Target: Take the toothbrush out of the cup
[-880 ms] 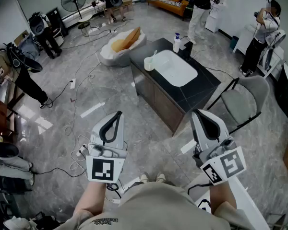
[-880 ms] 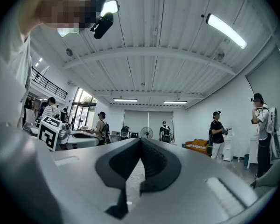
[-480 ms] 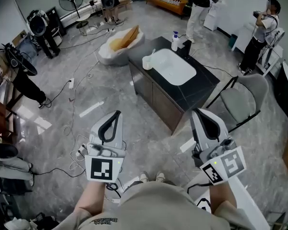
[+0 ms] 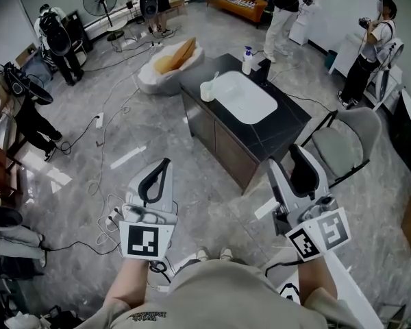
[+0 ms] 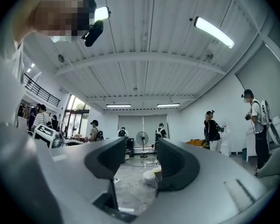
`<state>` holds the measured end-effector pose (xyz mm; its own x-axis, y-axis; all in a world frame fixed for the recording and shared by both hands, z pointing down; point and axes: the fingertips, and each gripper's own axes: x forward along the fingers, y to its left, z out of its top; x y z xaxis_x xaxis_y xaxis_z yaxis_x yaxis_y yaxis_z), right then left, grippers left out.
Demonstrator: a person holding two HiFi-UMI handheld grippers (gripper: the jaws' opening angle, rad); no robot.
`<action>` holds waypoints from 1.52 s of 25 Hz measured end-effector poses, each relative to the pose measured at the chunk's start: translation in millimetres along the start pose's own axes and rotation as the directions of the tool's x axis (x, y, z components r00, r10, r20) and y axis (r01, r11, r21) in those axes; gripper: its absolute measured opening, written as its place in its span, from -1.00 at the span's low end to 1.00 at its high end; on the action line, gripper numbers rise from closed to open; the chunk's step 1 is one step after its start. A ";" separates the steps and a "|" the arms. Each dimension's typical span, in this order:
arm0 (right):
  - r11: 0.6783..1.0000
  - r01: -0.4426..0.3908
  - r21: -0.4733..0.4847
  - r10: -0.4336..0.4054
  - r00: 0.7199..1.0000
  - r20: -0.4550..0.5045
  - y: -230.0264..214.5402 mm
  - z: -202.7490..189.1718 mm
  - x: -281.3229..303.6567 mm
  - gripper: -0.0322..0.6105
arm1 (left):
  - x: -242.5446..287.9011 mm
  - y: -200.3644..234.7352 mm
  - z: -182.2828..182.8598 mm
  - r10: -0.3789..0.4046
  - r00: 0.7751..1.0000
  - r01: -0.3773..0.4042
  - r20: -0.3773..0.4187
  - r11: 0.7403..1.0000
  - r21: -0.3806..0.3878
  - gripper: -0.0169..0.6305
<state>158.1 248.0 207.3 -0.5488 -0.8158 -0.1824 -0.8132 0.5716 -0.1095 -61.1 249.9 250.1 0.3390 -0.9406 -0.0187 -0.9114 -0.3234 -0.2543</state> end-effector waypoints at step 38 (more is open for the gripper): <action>0.996 -0.077 -0.035 0.075 0.995 -0.060 -76.3 -81.0 140.4 -0.25 | 155.3 50.6 -77.9 0.019 1.000 -0.018 -0.024 1.000 0.018 -0.95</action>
<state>127.4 82.7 269.2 -0.6185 -0.7748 -0.1311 -0.7749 0.6290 -0.0614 -72.8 79.4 309.7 0.3162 -0.9487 -0.0005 -0.9132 -0.3042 -0.2713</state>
